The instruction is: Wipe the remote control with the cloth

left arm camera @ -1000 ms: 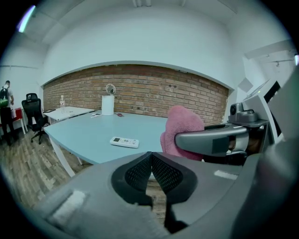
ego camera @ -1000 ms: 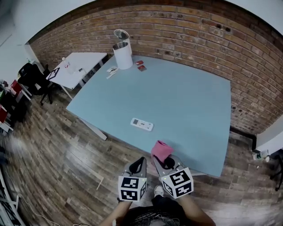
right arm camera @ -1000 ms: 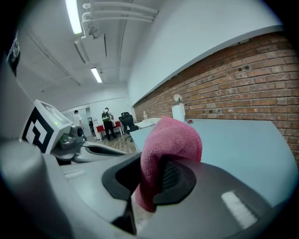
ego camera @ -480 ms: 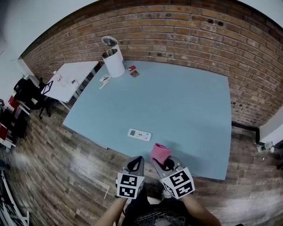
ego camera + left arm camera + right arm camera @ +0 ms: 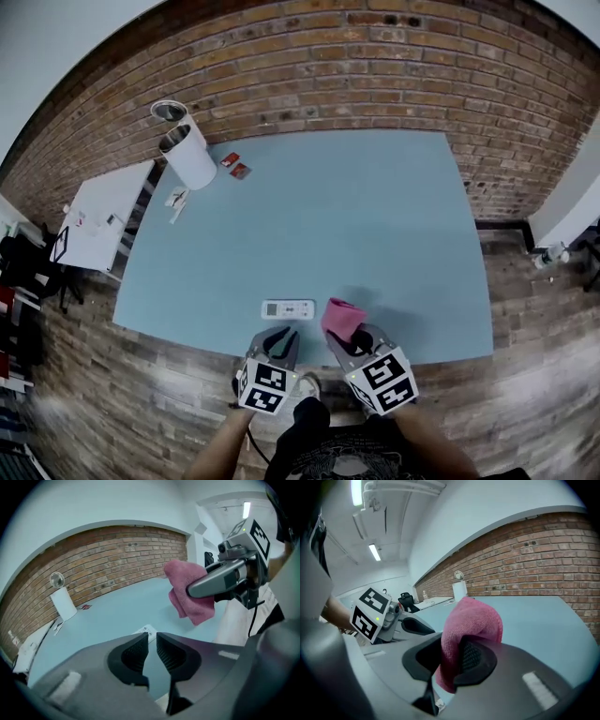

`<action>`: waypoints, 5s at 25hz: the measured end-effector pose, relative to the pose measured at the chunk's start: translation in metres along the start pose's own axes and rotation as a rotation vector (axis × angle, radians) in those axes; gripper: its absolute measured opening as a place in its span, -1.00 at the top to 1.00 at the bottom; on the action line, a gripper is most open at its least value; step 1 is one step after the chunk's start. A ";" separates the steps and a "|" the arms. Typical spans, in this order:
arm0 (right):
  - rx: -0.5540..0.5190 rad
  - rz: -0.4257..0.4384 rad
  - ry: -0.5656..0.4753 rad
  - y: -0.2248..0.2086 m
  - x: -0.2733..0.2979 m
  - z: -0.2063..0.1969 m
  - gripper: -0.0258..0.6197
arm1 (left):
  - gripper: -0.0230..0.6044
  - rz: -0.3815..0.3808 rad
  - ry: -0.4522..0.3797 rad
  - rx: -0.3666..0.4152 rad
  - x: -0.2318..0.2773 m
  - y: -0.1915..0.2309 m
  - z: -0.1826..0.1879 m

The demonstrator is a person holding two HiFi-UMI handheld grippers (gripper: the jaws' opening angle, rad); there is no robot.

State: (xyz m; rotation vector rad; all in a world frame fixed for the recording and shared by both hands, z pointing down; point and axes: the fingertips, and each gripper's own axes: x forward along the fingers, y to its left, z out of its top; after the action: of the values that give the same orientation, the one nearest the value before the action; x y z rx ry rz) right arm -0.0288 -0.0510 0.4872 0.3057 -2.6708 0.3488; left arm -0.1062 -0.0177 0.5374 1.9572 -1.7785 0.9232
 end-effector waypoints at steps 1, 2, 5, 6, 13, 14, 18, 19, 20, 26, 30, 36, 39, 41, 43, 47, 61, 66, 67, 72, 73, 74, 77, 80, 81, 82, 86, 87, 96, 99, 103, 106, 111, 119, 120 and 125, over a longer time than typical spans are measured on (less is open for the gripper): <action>0.011 -0.019 -0.002 -0.004 0.003 0.002 0.73 | 0.75 -0.021 0.017 0.037 0.004 0.004 -0.001; 0.023 -0.037 -0.004 -0.007 0.005 0.003 0.73 | 0.75 -0.039 0.030 0.075 0.008 0.008 -0.002; 0.053 -0.081 -0.006 -0.010 0.015 0.005 0.73 | 0.66 -0.097 0.055 0.179 0.018 0.019 -0.006; 0.059 -0.093 -0.005 -0.010 0.018 0.005 0.73 | 0.61 -0.119 0.063 0.213 0.020 0.023 -0.007; 0.098 -0.177 0.000 -0.007 0.035 0.006 0.73 | 0.30 -0.311 0.120 0.422 0.046 0.029 -0.015; 0.105 -0.189 0.000 -0.008 0.036 0.005 0.73 | 0.27 -0.335 0.130 0.447 0.050 0.029 -0.016; 0.140 -0.245 0.003 -0.010 0.034 0.000 0.73 | 0.10 -0.428 0.178 0.536 0.065 0.030 -0.019; 0.147 -0.259 0.003 -0.011 0.033 -0.001 0.73 | 0.10 -0.453 0.196 0.559 0.068 0.029 -0.022; 0.153 -0.273 0.002 -0.012 0.032 -0.001 0.73 | 0.10 -0.478 0.214 0.583 0.070 0.029 -0.025; 0.189 -0.337 0.008 -0.014 0.025 -0.009 0.73 | 0.09 -0.596 0.306 0.709 0.082 0.021 -0.035; 0.198 -0.367 0.005 -0.014 0.024 -0.009 0.73 | 0.10 -0.687 0.395 0.721 0.085 0.017 -0.041; 0.189 -0.385 0.003 -0.014 0.032 -0.006 0.73 | 0.13 -0.733 0.474 0.718 0.087 0.015 -0.042; 0.177 -0.391 0.002 -0.012 0.033 -0.004 0.73 | 0.15 -0.740 0.459 0.710 0.086 0.015 -0.042; 0.167 -0.396 -0.006 -0.012 0.032 -0.001 0.73 | 0.15 -0.737 0.431 0.679 0.086 0.016 -0.042; 0.157 -0.407 -0.021 -0.015 0.030 0.005 0.73 | 0.15 -0.743 0.396 0.633 0.085 0.015 -0.038; 0.141 -0.425 -0.035 -0.022 0.022 0.014 0.73 | 0.15 -0.829 0.319 0.438 0.070 0.005 -0.013; -0.098 -0.508 -0.142 -0.039 -0.019 0.093 0.73 | 0.15 -1.377 -0.010 -0.281 0.002 -0.012 0.093; -0.272 -0.507 -0.166 -0.031 -0.020 0.120 0.73 | 0.15 -1.592 -0.070 -0.482 -0.024 -0.012 0.116; -0.302 -0.509 -0.168 -0.028 -0.019 0.125 0.73 | 0.15 -1.632 -0.074 -0.520 -0.028 -0.011 0.119; -0.351 -0.499 -0.193 -0.020 -0.012 0.138 0.73 | 0.15 -1.746 -0.108 -0.644 -0.038 -0.005 0.131; -0.356 -0.499 -0.188 -0.019 -0.010 0.137 0.73 | 0.15 -1.756 -0.116 -0.655 -0.039 -0.004 0.133; -0.361 -0.503 -0.181 -0.019 -0.009 0.137 0.73 | 0.15 -1.763 -0.123 -0.664 -0.038 -0.003 0.133; -0.375 -0.517 -0.172 -0.018 -0.005 0.137 0.73 | 0.15 -1.744 -0.122 -0.686 -0.033 -0.002 0.132; -0.374 -0.516 -0.184 -0.018 -0.002 0.140 0.73 | 0.15 -1.719 -0.162 -0.728 -0.031 0.004 0.140; -0.376 -0.513 -0.184 -0.017 0.000 0.140 0.73 | 0.15 -1.708 -0.179 -0.732 -0.029 0.006 0.143; -0.374 -0.511 -0.184 -0.017 0.001 0.140 0.73 | 0.15 -1.699 -0.187 -0.739 -0.027 0.008 0.144; -0.350 -0.501 -0.177 -0.015 0.004 0.138 0.73 | 0.15 -1.686 -0.204 -0.818 -0.021 0.014 0.149; -0.347 -0.499 -0.177 -0.015 0.005 0.138 0.73 | 0.15 -1.683 -0.212 -0.839 -0.020 0.015 0.152; -0.314 -0.500 -0.195 -0.015 0.004 0.134 0.73 | 0.15 -1.632 -0.322 -0.977 -0.010 0.026 0.174; -0.335 -0.492 -0.209 -0.014 0.004 0.134 0.73 | 0.15 -1.607 -0.353 -1.033 -0.006 0.031 0.178; -0.318 -0.486 -0.209 -0.011 0.005 0.133 0.73 | 0.15 -1.544 -0.365 -1.070 0.002 0.034 0.178; -0.295 -0.481 -0.214 -0.010 0.005 0.130 0.73 | 0.15 -1.510 -0.396 -1.114 0.004 0.041 0.183; -0.267 -0.476 -0.222 -0.009 0.007 0.126 0.73 | 0.15 -1.447 -0.444 -1.199 0.013 0.056 0.186; -0.230 -0.460 -0.222 -0.003 0.011 0.111 0.73 | 0.15 -1.374 -0.505 -1.299 0.018 0.071 0.190; -0.225 -0.456 -0.220 -0.002 0.012 0.109 0.73 | 0.15 -1.363 -0.515 -1.315 0.019 0.074 0.190; -0.224 -0.424 -0.204 0.006 0.020 0.094 0.73 | 0.15 -1.306 -0.551 -1.367 0.023 0.085 0.193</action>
State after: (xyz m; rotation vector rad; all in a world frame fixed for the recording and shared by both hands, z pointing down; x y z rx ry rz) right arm -0.0841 -0.0760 0.4120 0.8547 -2.7109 -0.1174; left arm -0.1433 -0.1718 0.3963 1.6845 -0.4617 -1.0438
